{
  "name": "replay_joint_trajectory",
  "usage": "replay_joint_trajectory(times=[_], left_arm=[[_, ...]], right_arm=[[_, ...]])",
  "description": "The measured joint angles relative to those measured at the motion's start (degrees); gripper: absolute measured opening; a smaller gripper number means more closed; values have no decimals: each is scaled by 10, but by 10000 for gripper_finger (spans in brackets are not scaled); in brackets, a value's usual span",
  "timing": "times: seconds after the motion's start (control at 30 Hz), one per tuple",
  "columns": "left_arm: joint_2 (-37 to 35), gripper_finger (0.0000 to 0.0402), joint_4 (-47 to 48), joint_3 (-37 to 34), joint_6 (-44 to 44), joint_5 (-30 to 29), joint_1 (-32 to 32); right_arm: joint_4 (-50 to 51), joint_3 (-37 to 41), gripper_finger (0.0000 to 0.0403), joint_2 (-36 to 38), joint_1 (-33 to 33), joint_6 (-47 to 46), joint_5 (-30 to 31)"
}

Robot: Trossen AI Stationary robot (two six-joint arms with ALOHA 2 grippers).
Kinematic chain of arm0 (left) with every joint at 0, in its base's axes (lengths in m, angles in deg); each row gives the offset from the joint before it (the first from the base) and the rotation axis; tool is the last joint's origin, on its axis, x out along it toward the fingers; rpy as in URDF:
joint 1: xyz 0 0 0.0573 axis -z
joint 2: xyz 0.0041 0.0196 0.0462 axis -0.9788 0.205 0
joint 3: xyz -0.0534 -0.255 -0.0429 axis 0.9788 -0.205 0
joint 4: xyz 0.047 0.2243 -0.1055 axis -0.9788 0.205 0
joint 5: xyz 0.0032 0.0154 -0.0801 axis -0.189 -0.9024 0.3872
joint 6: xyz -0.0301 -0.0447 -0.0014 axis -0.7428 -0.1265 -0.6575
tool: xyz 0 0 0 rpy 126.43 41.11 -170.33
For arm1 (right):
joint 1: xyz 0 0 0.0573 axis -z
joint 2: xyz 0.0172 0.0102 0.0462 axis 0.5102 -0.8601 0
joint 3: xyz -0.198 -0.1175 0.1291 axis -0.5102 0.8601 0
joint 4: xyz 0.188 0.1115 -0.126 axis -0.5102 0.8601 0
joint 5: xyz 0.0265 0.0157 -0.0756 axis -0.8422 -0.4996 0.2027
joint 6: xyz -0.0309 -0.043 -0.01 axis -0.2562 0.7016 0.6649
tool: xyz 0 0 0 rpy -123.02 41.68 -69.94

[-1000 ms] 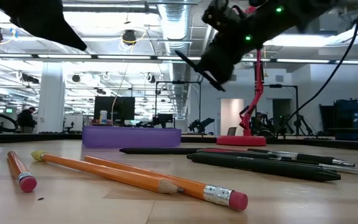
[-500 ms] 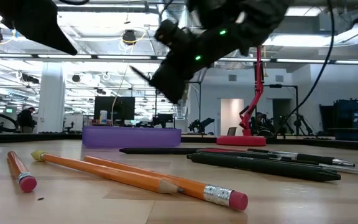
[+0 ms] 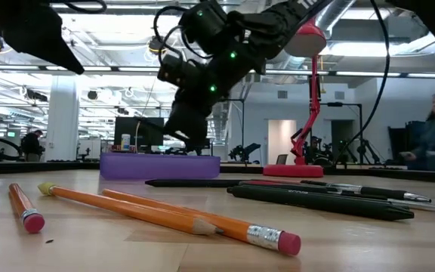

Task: Pick & place school supplies into a supply box
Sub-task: Put the black pen into the purple supply box, then put the yellow pencil into the purple supply box

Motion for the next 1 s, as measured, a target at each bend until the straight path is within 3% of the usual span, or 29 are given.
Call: replay_joint_trajectory(times=[0.13,0.43,0.8,1.0], left_arm=[[0,114,0,0,2,-1,0],[0,114,0,0,2,-5,0],[0,114,-3,0,4,9,0],[0,114,-60,-1,121,12,0]], right_arm=[[66,-17,21,0,16,-22,-21],[68,-36,53,-10,23,-21,-65],[106,-34,121,-2,15,-32,-33],[205,-35,155,57,-7,-68,-35]])
